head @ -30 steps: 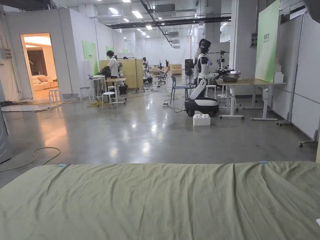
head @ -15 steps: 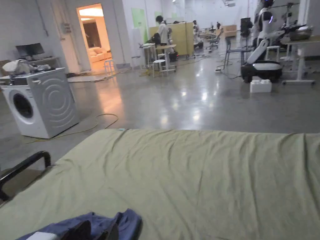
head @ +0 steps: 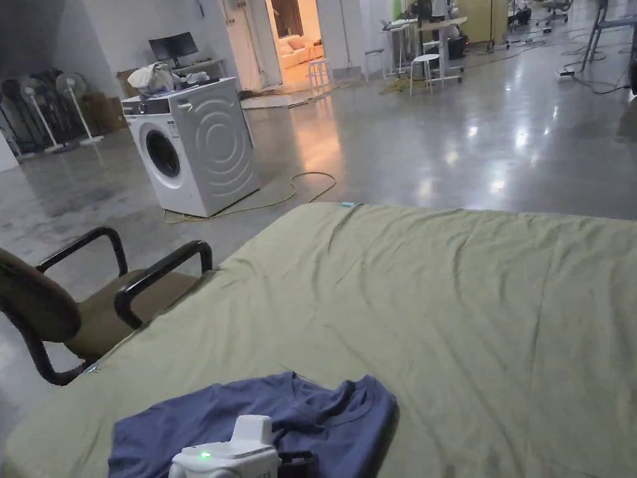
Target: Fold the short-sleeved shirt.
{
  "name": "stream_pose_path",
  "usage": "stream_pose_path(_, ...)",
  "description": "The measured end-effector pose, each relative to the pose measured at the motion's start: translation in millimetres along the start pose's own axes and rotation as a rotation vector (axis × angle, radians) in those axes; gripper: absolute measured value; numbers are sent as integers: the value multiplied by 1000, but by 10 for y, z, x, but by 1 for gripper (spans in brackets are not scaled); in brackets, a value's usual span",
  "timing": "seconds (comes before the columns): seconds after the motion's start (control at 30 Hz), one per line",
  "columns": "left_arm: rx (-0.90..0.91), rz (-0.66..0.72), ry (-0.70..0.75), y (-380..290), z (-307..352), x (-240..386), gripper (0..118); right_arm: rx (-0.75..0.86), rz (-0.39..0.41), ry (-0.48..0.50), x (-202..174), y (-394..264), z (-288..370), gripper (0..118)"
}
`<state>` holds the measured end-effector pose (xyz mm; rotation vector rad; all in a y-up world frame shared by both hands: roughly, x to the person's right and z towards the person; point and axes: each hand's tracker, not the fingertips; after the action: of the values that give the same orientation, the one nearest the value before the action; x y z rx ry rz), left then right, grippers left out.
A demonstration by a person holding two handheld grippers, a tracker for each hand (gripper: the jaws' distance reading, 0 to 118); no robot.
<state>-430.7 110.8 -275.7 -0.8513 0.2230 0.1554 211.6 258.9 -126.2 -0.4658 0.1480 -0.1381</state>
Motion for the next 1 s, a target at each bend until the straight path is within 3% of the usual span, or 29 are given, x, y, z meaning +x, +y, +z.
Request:
stream_pose_path(0.1,-53,101,15,-22,-250,-42,94,-22,-32,-33,39,-65,-65,0)
stream_pose_path(0.17,-25,66,23,3,-187,29,86,-47,-24,-70,72,-115,-96,0)
stream_pose_path(0.2,-32,17,44,24,-164,62,58,-47,-25,-71,84,-146,-100,0)
stream_pose_path(0.23,-26,-13,58,41,-135,80,20,-50,-30,-67,97,-167,-105,0)
stream_pose_path(0.27,-29,-15,44,65,-137,71,2,-65,-47,-55,110,-181,-114,0)
stream_pose_path(0.37,-78,102,16,165,-143,-32,2,-66,-60,-38,115,-211,-70,0)
stream_pose_path(0.43,-4,228,-44,254,39,-42,2,-46,-41,-30,120,-216,5,0)
stream_pose_path(0.5,86,243,-127,392,200,85,2,-35,-24,-25,153,-220,69,0)
stream_pose_path(0.6,151,34,-201,618,504,646,2,-29,-30,-26,213,-223,174,0)
stream_pose_path(0.77,234,-60,-505,908,835,1827,2,10,-94,-61,370,-297,430,0)
stream_pose_path(0.87,170,-218,-671,700,887,2863,2,31,-113,-101,461,-361,630,0)
stream_pose_path(1.0,33,-389,-868,-76,968,4042,2,46,-125,-165,612,-435,899,0)
